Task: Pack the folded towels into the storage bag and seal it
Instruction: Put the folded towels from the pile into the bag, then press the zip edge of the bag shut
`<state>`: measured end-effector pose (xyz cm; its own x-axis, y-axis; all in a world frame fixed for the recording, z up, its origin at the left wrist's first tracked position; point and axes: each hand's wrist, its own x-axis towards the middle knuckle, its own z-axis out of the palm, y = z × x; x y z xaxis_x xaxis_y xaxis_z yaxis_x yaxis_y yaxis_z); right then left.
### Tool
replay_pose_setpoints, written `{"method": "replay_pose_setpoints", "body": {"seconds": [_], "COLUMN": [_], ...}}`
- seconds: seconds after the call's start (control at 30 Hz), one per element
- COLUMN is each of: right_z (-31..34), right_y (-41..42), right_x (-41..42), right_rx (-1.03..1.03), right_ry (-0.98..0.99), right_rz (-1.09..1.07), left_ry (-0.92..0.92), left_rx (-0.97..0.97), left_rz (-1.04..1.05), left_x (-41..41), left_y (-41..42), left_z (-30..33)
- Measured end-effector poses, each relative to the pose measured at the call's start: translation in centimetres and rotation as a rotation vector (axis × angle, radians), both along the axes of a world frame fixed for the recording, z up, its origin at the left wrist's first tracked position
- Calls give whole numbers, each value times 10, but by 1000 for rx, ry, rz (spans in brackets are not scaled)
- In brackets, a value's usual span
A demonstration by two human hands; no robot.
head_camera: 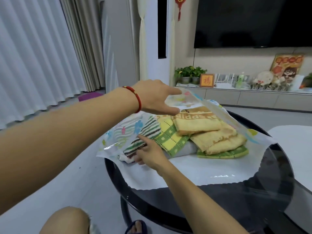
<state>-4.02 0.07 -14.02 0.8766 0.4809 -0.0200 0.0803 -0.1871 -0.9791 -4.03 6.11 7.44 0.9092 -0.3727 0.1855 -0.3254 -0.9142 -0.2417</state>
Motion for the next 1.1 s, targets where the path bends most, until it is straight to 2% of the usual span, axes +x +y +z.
{"method": "replay_pose_setpoints", "body": {"seconds": [0.1, 0.2, 0.37, 0.5, 0.53, 0.57, 0.6, 0.67, 0.73, 0.83, 0.97, 1.1], "right_z": [-2, 2, 12, 7, 6, 6, 5, 0, -14, -31, -43, -50], "right_y": [-48, -111, -205, -239, -243, -246, -248, -250, -251, -251, -242, -222], "right_x": [-6, -8, -24, -47, -45, -37, -28, -8, 4, 5, -6, -18], "right_rx": [-216, -372, -513, -566, -572, -607, -688, -981, -1230, -1276, -1311, -1362], "right_ry": [-303, -416, -652, -1174, -1275, -1292, -1221, -946, -729, -629, -664, -551], "right_rz": [-34, -94, -236, -277, -310, -346, -367, -356, -248, -133, -79, -165], "left_ry": [-12, 14, 46, 40, 27, 19, 24, 84, 216, 322, 380, 396], "left_rx": [-29, -72, -77, -75, -90, -106, -110, -95, -147, -252, -334, -329], "left_rz": [-107, -163, -168, -212, -224, -217, -183, -59, 60, 107, -31, -79], "left_x": [-5, -10, -14, -27, -31, -36, -40, -50, -53, -44, -19, 1], "left_y": [-4, -11, -18, -17, -17, -17, -18, -25, -30, -24, 3, 15], "left_z": [-28, -56, -98, -127, -136, -148, -163, -199, -235, -265, -262, -255]}}
